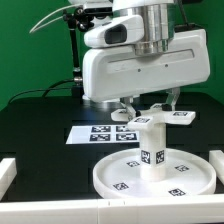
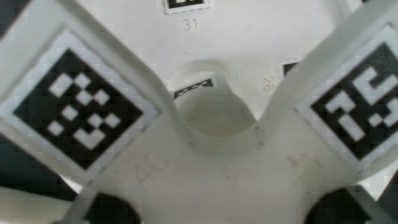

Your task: Assemble round table

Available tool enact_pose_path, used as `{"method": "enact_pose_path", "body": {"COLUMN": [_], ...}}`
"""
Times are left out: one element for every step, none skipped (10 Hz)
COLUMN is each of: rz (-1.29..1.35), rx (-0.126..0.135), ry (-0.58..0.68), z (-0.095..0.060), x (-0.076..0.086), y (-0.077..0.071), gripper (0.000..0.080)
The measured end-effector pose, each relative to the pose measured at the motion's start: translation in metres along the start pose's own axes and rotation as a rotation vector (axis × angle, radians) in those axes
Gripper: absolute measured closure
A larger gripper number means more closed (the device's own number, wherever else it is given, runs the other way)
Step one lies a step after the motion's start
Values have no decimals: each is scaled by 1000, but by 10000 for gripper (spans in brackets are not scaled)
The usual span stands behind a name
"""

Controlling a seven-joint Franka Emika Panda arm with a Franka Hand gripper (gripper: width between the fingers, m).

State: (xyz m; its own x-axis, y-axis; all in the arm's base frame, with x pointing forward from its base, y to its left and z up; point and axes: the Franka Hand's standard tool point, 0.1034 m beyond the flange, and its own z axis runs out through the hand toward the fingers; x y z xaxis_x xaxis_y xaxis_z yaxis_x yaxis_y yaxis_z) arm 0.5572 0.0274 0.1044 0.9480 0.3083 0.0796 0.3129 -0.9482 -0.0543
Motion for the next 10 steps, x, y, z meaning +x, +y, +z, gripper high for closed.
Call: {"method": "enact_pose_path", "body": {"rz": [0,0,0,0,0,1,15,16,68,157], "rx": [0,0,0,0,0,0,0,0,1,3], "ry": [0,0,0,0,0,0,0,0,0,1], "z": [0,0,0,0,0,0,0,0,0,0], "x": [0,0,0,0,0,0,0,0,0,0], "y": [0,0,0,0,0,0,0,0,0,-1], "gripper": [353,353,353,353,353,353,353,353,353,353]}}
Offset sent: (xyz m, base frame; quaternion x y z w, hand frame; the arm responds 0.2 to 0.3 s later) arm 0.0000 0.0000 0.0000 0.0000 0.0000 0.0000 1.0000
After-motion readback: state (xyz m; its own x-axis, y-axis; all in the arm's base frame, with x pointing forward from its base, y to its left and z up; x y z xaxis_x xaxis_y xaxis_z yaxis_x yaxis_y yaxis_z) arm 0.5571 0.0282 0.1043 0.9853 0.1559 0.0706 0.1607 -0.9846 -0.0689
